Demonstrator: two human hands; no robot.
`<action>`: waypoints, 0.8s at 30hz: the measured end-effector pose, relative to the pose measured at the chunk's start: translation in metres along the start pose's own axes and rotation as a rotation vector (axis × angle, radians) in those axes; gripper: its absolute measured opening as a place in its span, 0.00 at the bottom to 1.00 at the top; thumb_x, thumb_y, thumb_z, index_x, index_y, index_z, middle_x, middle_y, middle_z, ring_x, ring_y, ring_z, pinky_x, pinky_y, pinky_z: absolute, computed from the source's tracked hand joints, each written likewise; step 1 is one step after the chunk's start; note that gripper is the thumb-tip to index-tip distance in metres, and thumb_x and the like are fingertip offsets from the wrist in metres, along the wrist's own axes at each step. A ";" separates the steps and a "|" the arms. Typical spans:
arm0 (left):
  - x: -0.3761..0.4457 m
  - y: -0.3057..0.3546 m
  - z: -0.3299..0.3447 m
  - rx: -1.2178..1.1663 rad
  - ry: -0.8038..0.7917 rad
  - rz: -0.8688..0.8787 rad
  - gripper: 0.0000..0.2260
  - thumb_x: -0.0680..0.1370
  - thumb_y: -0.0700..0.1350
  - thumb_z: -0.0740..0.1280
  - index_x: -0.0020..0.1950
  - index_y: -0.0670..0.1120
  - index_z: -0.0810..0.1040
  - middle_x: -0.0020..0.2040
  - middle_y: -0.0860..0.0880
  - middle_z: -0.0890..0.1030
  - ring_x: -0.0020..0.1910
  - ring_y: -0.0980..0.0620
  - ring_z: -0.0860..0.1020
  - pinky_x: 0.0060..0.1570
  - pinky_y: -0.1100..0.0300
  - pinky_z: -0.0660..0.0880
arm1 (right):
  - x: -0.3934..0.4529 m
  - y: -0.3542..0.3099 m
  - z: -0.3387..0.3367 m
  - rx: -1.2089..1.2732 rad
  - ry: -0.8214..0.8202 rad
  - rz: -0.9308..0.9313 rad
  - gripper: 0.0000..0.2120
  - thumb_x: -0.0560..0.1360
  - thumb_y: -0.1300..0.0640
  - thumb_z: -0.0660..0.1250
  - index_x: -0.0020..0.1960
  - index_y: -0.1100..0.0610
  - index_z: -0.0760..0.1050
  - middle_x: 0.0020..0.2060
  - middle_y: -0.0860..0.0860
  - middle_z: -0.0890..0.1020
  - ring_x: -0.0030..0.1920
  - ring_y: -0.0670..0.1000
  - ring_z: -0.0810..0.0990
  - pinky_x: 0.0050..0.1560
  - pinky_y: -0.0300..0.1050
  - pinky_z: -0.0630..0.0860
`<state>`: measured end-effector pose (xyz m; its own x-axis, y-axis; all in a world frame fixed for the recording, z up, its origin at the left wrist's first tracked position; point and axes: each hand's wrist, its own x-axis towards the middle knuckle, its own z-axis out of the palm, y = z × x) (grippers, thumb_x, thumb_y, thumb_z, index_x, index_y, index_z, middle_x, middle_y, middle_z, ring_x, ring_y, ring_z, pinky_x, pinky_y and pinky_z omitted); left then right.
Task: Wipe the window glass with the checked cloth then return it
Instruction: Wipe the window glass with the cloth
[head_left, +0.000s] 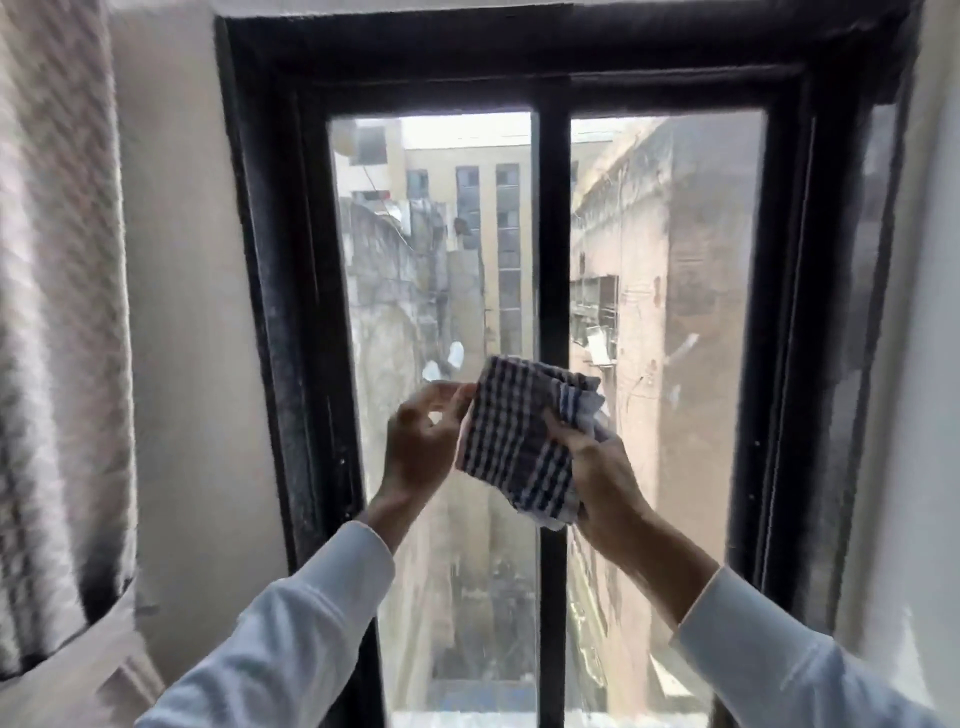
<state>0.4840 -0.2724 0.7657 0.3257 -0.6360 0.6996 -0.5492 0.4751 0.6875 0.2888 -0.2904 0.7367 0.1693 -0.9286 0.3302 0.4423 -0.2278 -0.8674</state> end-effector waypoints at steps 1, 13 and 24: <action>0.012 -0.011 -0.013 0.202 0.165 0.119 0.14 0.85 0.55 0.69 0.62 0.47 0.87 0.60 0.50 0.88 0.61 0.48 0.85 0.60 0.53 0.80 | 0.007 0.008 0.012 -0.057 0.136 -0.189 0.04 0.78 0.56 0.71 0.48 0.50 0.85 0.41 0.53 0.90 0.38 0.55 0.89 0.36 0.51 0.85; 0.098 -0.109 -0.074 0.556 0.066 0.266 0.44 0.84 0.70 0.38 0.89 0.39 0.39 0.89 0.41 0.33 0.88 0.49 0.30 0.88 0.45 0.37 | 0.091 0.182 0.072 -1.641 -0.281 -1.129 0.32 0.83 0.46 0.67 0.85 0.46 0.64 0.87 0.44 0.61 0.88 0.51 0.50 0.88 0.52 0.39; 0.110 -0.130 -0.070 0.420 0.070 0.303 0.40 0.84 0.70 0.41 0.89 0.50 0.33 0.87 0.56 0.26 0.86 0.58 0.28 0.82 0.64 0.27 | 0.106 0.162 0.087 -1.681 0.167 -0.964 0.38 0.84 0.35 0.56 0.85 0.58 0.62 0.85 0.60 0.60 0.84 0.66 0.64 0.80 0.73 0.66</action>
<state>0.6451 -0.3620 0.7666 0.1472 -0.4590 0.8762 -0.8837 0.3370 0.3250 0.4556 -0.4006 0.6634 0.3063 -0.3318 0.8922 -0.8561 -0.5058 0.1058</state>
